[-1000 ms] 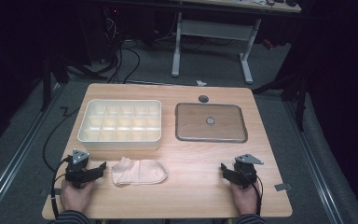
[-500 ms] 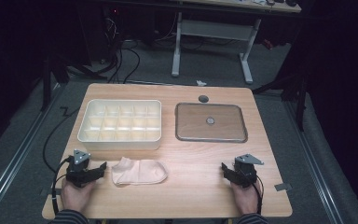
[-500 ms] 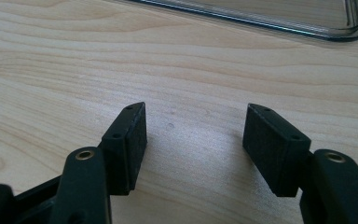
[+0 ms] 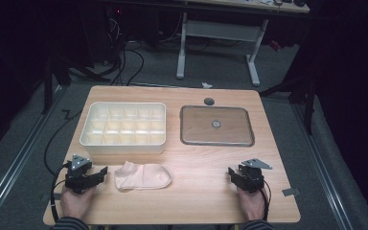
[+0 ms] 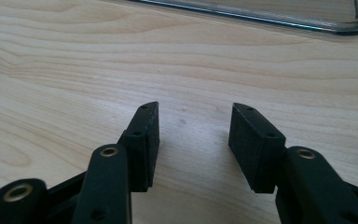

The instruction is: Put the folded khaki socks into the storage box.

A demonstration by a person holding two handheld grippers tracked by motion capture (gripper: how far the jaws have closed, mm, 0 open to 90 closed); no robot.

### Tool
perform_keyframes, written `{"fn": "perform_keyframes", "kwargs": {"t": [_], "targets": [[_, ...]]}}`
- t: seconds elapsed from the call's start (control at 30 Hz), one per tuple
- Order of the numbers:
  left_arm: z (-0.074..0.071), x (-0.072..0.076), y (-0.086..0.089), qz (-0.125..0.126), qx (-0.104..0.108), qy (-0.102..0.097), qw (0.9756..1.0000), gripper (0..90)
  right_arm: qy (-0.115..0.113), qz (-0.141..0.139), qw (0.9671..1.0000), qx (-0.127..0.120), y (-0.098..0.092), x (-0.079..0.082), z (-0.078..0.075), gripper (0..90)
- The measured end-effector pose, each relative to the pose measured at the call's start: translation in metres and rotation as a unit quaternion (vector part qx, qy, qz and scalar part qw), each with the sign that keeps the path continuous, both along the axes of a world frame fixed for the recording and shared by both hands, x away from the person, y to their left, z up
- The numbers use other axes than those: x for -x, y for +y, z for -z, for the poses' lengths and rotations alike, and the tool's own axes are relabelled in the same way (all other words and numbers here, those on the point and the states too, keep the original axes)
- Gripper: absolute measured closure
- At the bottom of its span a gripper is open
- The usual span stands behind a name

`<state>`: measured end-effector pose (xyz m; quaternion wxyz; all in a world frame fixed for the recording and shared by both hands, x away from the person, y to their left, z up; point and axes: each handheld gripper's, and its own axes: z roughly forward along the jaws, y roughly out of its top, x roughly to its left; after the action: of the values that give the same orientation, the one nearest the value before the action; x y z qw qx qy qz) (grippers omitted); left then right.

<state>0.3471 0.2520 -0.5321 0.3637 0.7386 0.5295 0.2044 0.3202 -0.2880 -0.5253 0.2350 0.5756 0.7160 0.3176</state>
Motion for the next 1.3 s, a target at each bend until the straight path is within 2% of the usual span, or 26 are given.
{"fn": "perform_keyframes", "kwargs": {"t": [0.3, 0.4, 0.47, 0.53, 0.57, 0.6, 0.7, 0.93, 1.1, 1.17, 1.23, 1.3], "targets": [[-0.010, 0.012, -0.010, 0.031, 0.026, -0.004, 0.9992, 30.6, -0.012, -0.032, 0.9989, -0.033, 0.020, 0.008, -0.004, 56.0], [-0.011, 0.014, -0.018, 0.046, 0.029, 0.001, 0.9985, 29.7, -0.022, -0.049, 0.9980, -0.033, 0.029, 0.012, -0.008, 56.1], [-0.011, 0.015, -0.020, 0.051, 0.027, 0.002, 0.9983, 29.2, -0.023, -0.051, 0.9979, -0.034, 0.031, 0.013, -0.009, 55.9], [-0.013, 0.017, -0.025, 0.058, 0.028, -0.003, 0.9979, 28.9, -0.024, -0.065, 0.9968, -0.041, 0.041, 0.017, -0.009, 55.4], [-0.014, 0.018, -0.027, 0.064, 0.026, -0.004, 0.9976, 28.9, -0.024, -0.065, 0.9968, -0.041, 0.041, 0.017, -0.009, 55.4], [-0.015, 0.019, -0.033, 0.069, 0.024, -0.004, 0.9973, 28.9, -0.022, -0.081, 0.9957, -0.039, 0.049, 0.018, -0.008, 55.4], [-0.015, 0.020, -0.039, 0.078, 0.019, -0.002, 0.9967, 28.6, -0.018, -0.095, 0.9943, -0.044, 0.058, 0.019, -0.007, 55.5], [-0.010, 0.018, -0.047, 0.082, 0.011, 0.005, 0.9965, 28.3, -0.019, -0.122, 0.9911, -0.049, 0.078, 0.018, -0.008, 55.6], [-0.007, 0.017, -0.050, 0.082, 0.013, 0.009, 0.9965, 28.4, -0.017, -0.131, 0.9900, -0.051, 0.086, 0.018, -0.008, 55.6], [-0.006, 0.016, -0.053, 0.085, 0.008, 0.011, 0.9963, 28.4, -0.016, -0.135, 0.9893, -0.051, 0.090, 0.017, -0.008, 55.6], [-0.005, 0.015, -0.057, 0.085, -0.007, 0.003, 0.9963, 28.8, -0.015, -0.145, 0.9880, -0.051, 0.098, 0.016, -0.008, 55.4], [-0.005, 0.014, -0.058, 0.084, -0.006, 0.003, 0.9964, 28.9, -0.017, -0.153, 0.9869, -0.049, 0.103, 0.015, -0.008, 55.4]]}}
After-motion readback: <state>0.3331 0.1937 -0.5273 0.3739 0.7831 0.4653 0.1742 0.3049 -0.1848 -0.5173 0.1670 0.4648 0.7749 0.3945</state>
